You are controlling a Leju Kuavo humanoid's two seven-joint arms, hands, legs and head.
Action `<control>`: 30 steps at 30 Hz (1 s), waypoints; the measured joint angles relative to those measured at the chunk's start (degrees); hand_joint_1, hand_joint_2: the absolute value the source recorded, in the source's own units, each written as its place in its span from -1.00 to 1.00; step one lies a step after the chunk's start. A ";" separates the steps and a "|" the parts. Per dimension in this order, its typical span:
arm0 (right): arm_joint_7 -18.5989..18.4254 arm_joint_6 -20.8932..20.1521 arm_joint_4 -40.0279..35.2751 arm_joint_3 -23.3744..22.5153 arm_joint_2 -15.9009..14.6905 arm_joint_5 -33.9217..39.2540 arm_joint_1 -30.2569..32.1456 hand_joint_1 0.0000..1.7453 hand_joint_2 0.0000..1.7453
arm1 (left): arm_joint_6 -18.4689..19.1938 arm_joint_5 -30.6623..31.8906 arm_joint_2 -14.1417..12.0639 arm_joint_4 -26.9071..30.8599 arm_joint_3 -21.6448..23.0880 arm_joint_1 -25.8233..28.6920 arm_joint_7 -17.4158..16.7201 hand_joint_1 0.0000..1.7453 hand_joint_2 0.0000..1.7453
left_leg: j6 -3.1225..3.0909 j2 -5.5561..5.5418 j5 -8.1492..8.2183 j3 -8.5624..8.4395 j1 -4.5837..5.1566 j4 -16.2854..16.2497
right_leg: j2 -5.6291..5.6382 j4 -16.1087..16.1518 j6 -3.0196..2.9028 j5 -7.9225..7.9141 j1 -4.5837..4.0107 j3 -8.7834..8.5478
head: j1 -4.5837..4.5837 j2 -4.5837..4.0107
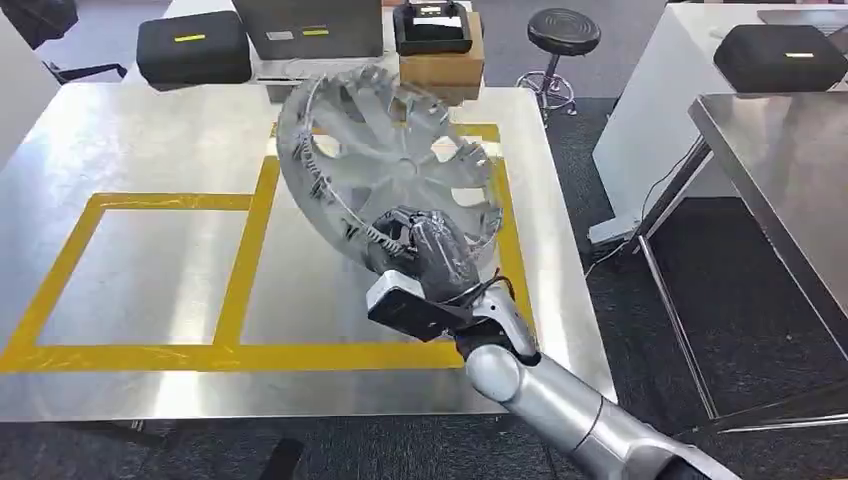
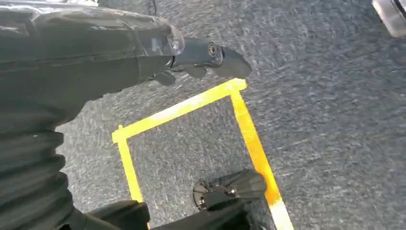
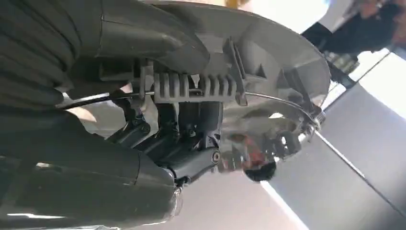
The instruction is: Take the parts from the cabinet and place them on the table.
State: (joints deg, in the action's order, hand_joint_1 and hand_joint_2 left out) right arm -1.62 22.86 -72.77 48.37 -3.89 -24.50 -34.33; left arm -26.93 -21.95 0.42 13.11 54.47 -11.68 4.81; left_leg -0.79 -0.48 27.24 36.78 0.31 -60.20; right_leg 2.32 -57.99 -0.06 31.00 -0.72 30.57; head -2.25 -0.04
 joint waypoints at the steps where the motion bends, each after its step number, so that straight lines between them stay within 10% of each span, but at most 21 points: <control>1: 0.07 -0.24 2.12 0.41 0.42 -0.02 -0.46 1.00 1.00 | 0.00 0.00 0.02 0.00 0.22 -0.02 0.00 -1.00 1.00 | -0.01 -0.04 0.01 0.00 0.00 0.00 | 0.00 0.02 0.00 0.00 0.00 0.00 | 0.00 0.00; 30: 0.33 -11.65 29.83 6.23 6.36 6.99 -4.50 1.00 1.00 | 2.30 1.03 0.48 0.00 3.17 0.04 -0.24 -1.00 1.00 | -0.03 -1.34 0.01 -0.10 -0.03 0.00 | -0.59 0.38 0.02 0.03 0.09 -0.42 | -0.09 0.00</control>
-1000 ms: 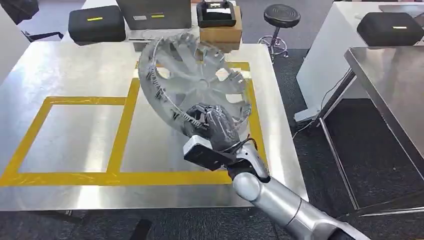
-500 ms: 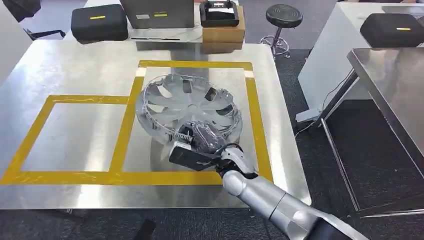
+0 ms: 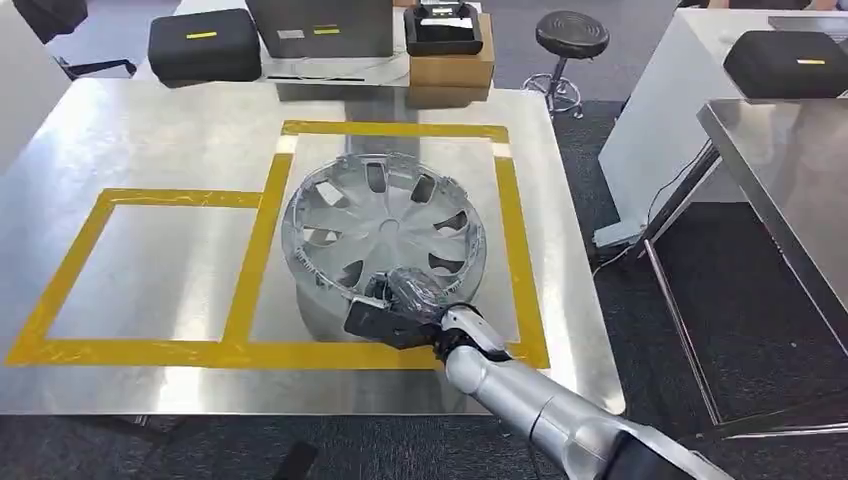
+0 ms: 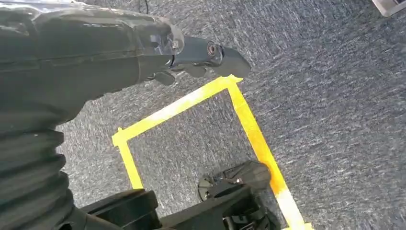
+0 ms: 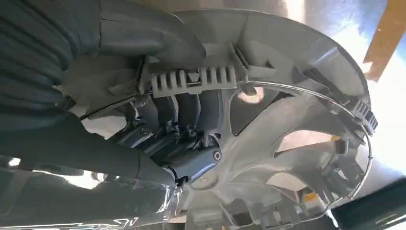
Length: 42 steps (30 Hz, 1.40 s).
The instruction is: Take the parts from the cabinet and place them on the table.
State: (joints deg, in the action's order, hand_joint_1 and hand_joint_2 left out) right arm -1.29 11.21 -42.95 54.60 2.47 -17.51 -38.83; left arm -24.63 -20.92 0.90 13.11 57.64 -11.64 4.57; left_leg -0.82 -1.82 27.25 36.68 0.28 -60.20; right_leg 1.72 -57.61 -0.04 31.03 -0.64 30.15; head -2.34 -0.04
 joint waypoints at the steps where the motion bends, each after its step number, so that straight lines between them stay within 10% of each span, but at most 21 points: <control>1: -0.67 -0.66 0.82 0.11 0.11 -0.63 -0.21 1.00 1.00 | 0.43 -0.02 0.00 0.00 0.00 -0.01 -0.15 -1.00 1.00 | 0.00 0.00 0.00 -0.03 0.00 0.00 | 0.00 0.01 0.00 0.00 0.00 -0.04 | 0.04 0.00; 10: -5.94 0.02 8.24 5.92 1.09 -16.59 -2.59 1.00 1.00 | 4.39 0.00 0.74 0.00 0.26 -0.07 -0.44 -1.00 1.00 | -0.05 -0.11 0.04 -0.73 0.01 0.03 | -0.11 0.17 -0.04 0.08 0.00 -0.69 | -0.07 0.00; 11: -5.94 0.22 8.79 6.23 1.29 -16.61 -2.93 -1.00 1.00 | 4.70 -0.02 0.83 0.00 0.37 -0.07 -0.31 -1.00 1.00 | -0.06 -0.11 0.04 -0.74 0.02 0.03 | -0.11 0.17 -0.03 0.08 0.00 -0.69 | -0.11 0.00; 42: -0.68 7.61 7.82 3.85 1.03 -6.73 -3.36 -1.00 1.00 | 2.62 -1.07 0.85 0.00 0.55 0.40 3.06 -1.00 1.00 | -0.08 -0.24 -0.04 -0.72 0.03 0.02 | -0.23 0.16 0.03 0.03 0.01 -0.86 | -0.07 0.00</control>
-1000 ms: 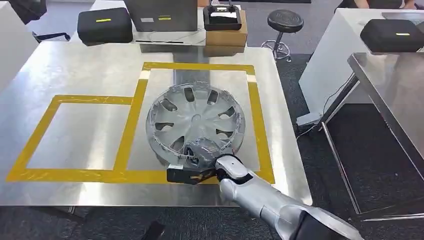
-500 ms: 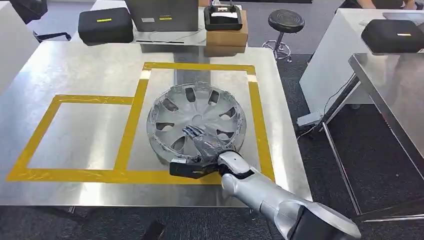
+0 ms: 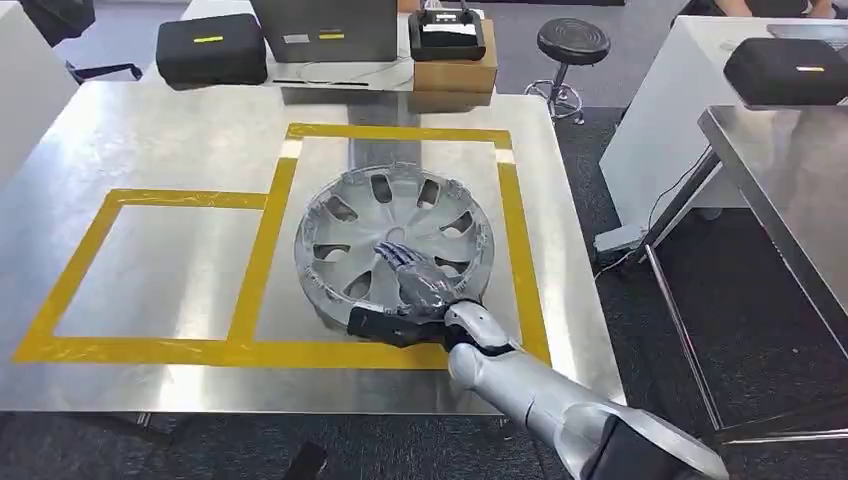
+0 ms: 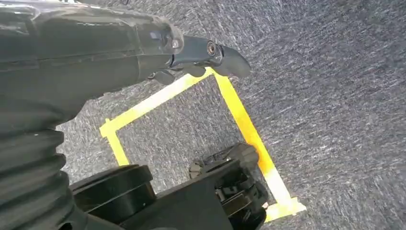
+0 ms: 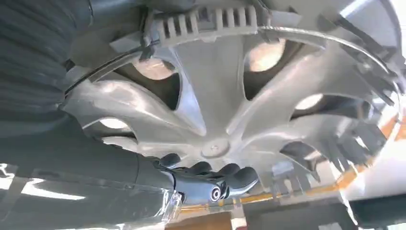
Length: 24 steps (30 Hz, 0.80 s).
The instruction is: Take the parts from the cabinet and place them on the table.
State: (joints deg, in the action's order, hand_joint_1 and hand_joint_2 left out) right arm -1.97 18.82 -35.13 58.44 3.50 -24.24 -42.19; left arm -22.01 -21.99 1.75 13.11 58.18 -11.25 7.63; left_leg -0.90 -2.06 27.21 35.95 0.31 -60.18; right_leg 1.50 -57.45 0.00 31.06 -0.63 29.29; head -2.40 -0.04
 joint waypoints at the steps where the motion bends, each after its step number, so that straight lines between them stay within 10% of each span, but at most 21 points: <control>1: -0.04 0.37 -1.66 -0.15 -0.26 0.44 0.37 -1.00 1.00 | -0.09 -0.26 -0.04 0.00 0.00 0.10 0.22 -1.00 1.00 | 0.00 0.04 0.00 0.00 0.00 0.00 | 0.01 0.00 0.00 0.00 0.00 0.01 | 0.00 0.00; 11: 4.59 4.87 -40.08 -11.37 -8.20 35.96 5.69 -1.00 1.00 | -1.64 -3.93 -0.65 -0.17 -0.22 2.78 2.77 -1.00 1.00 | -0.02 -0.33 0.07 0.03 0.01 -0.01 | -0.14 0.03 0.00 0.08 0.02 0.17 | 0.04 0.00; 24: 9.62 5.75 -74.50 -24.43 -18.82 48.43 10.71 -1.00 1.00 | -2.03 -5.64 -1.33 -0.46 -1.16 3.44 4.19 -1.00 1.00 | -0.03 -1.05 0.06 0.04 0.08 -0.02 | -0.44 0.06 0.14 0.17 0.07 0.04 | 0.04 0.00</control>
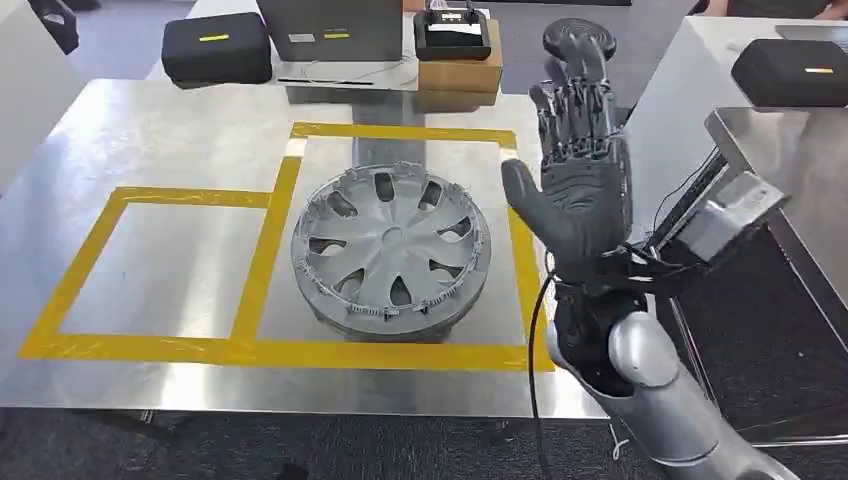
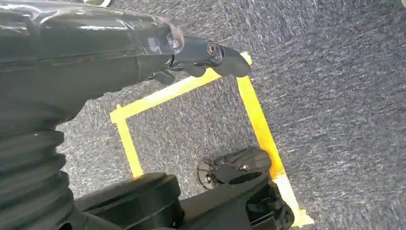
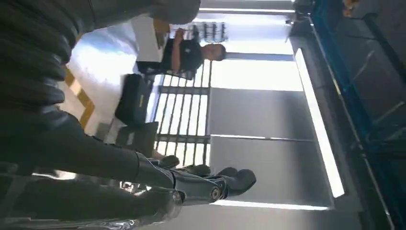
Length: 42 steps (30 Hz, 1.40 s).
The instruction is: Take the parts from the cabinet and place them on the table.
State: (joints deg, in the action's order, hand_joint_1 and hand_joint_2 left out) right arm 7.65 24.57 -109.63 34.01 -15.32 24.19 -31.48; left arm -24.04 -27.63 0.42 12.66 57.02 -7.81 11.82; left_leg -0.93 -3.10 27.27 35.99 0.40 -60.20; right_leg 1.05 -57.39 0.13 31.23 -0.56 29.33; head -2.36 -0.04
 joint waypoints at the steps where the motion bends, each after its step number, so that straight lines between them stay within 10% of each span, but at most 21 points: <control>1: 0.13 0.04 -1.46 -0.49 -0.42 0.22 0.40 -1.00 1.00 | 0.00 -0.02 -0.04 0.00 -0.02 0.00 0.04 -1.00 1.00 | 0.00 0.04 0.00 0.00 0.00 0.00 | 0.00 0.00 0.00 0.00 0.00 0.00 | 0.02 0.00; 4: 2.28 -0.02 -5.21 -1.62 -1.18 1.01 1.60 -1.00 1.00 | -0.26 -0.61 -0.07 0.00 -0.09 0.03 0.40 -1.00 1.00 | 0.00 0.16 0.00 0.00 -0.01 0.01 | 0.00 0.00 0.00 0.01 -0.01 0.00 | 0.04 0.00; 5: 3.59 -0.24 -6.57 -1.95 -1.31 0.88 2.27 -1.00 1.00 | -0.44 -0.88 -0.09 0.00 -0.18 0.09 0.70 -1.00 -1.00 | 0.00 0.17 0.01 0.00 -0.01 0.01 | 0.00 0.00 0.00 0.01 -0.01 0.00 | 0.04 0.00; 12: 9.73 -0.28 -16.07 -2.95 -1.40 -0.90 12.46 -1.00 1.00 | -3.10 -7.06 -0.20 -0.07 -2.86 1.27 5.01 -1.00 -1.00 | -0.04 0.39 0.14 -0.01 0.00 0.02 | -0.04 0.01 0.02 0.17 -0.01 0.00 | 0.09 0.00; 18: 12.83 -0.18 -20.29 -6.58 -1.90 3.56 19.81 -1.00 1.00 | -3.39 -8.04 -0.70 -0.26 -5.18 1.89 4.11 -1.00 -1.00 | -0.90 0.72 0.16 -0.11 0.35 0.07 | 0.14 0.30 1.18 -0.05 0.45 -0.27 | 0.33 0.00; 20: 12.90 -0.18 -21.21 -7.47 -2.05 3.85 20.74 -1.00 1.00 | -3.47 -7.74 -0.83 -0.33 -5.64 1.90 3.48 -1.00 -1.00 | -1.25 1.02 -0.28 -0.42 -0.11 0.81 | -0.15 -1.19 1.62 1.79 0.41 0.18 | 0.09 0.00; 24: 12.90 -0.22 -21.91 -8.61 -2.30 4.29 22.01 -1.00 1.00 | -3.41 -6.99 -1.05 -0.46 -5.75 2.01 2.56 -1.00 -1.00 | -1.30 1.79 -0.35 -0.19 -0.03 0.78 | -0.54 -16.48 2.26 9.72 0.70 6.53 | -0.39 0.00; 26: 12.85 -0.22 -21.93 -8.92 -2.32 4.48 22.39 -1.00 1.00 | -3.43 -6.65 -1.18 -0.50 -5.75 2.05 2.32 -1.00 -1.00 | -1.14 1.94 -0.45 -0.18 0.05 0.78 | -0.62 -15.30 2.04 7.14 0.71 5.65 | -0.35 0.00; 28: 12.74 -0.44 -22.19 -9.60 -2.32 4.59 22.50 -1.00 1.00 | -3.45 -6.14 -1.22 -0.50 -5.75 1.91 1.90 -1.00 -1.00 | -0.77 1.79 -0.70 -0.19 0.16 0.78 | -0.54 -5.72 1.37 1.77 0.64 0.88 | -0.39 0.00; 30: 12.41 -1.09 -22.54 -9.60 -2.32 4.57 22.40 -1.00 1.00 | -3.52 -5.48 -1.20 -0.50 -5.77 1.44 1.25 -1.00 -1.00 | -0.21 1.48 -1.21 0.23 0.29 0.77 | 0.47 0.51 0.52 0.88 0.39 -2.19 | -0.20 0.00; 34: 11.89 -1.71 -22.69 -9.60 -2.30 3.98 22.34 -1.00 1.00 | -3.34 -4.74 -1.31 -0.50 -5.77 1.04 0.28 -1.00 -1.00 | 1.42 0.79 -2.35 0.59 0.06 1.05 | -0.62 1.46 -0.62 -0.71 0.25 -1.51 | -0.20 0.00; 36: 11.54 -1.95 -22.70 -9.55 -2.27 3.74 22.34 -1.00 1.00 | -2.97 -3.85 -1.40 -0.50 -5.75 0.98 -0.81 -1.00 -1.00 | 1.88 2.99 2.08 1.84 -0.21 -2.03 | -1.25 1.89 -1.32 -1.81 0.52 -1.00 | 0.31 0.00; 39: 11.32 -1.44 -22.67 -9.45 -2.25 3.48 23.52 -1.00 1.00 | -2.54 -2.32 -1.38 -0.48 -5.73 0.84 -2.53 -1.00 -1.00 | 2.99 3.09 9.38 5.23 -1.05 -13.71 | -2.15 1.80 -1.38 -2.92 0.58 0.67 | 1.42 0.00; 42: 11.32 -0.55 -22.70 -9.47 -2.23 3.92 25.52 -1.00 1.00 | -1.75 -0.54 -1.38 -0.50 -5.49 1.28 -4.70 -1.00 -1.00 | 3.79 3.26 5.91 1.01 -1.60 -11.08 | -2.78 1.15 -0.76 -3.69 0.92 2.30 | 1.95 0.00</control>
State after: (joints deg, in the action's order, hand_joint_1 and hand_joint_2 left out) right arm 18.97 24.02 -132.32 24.55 -17.55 28.11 -5.97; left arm -25.79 -28.17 -0.96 12.15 51.54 -6.52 7.12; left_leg 2.85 0.16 33.17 37.00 -1.20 -71.29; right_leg -1.73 -56.24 -0.62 27.54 0.37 31.63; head -0.41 -0.04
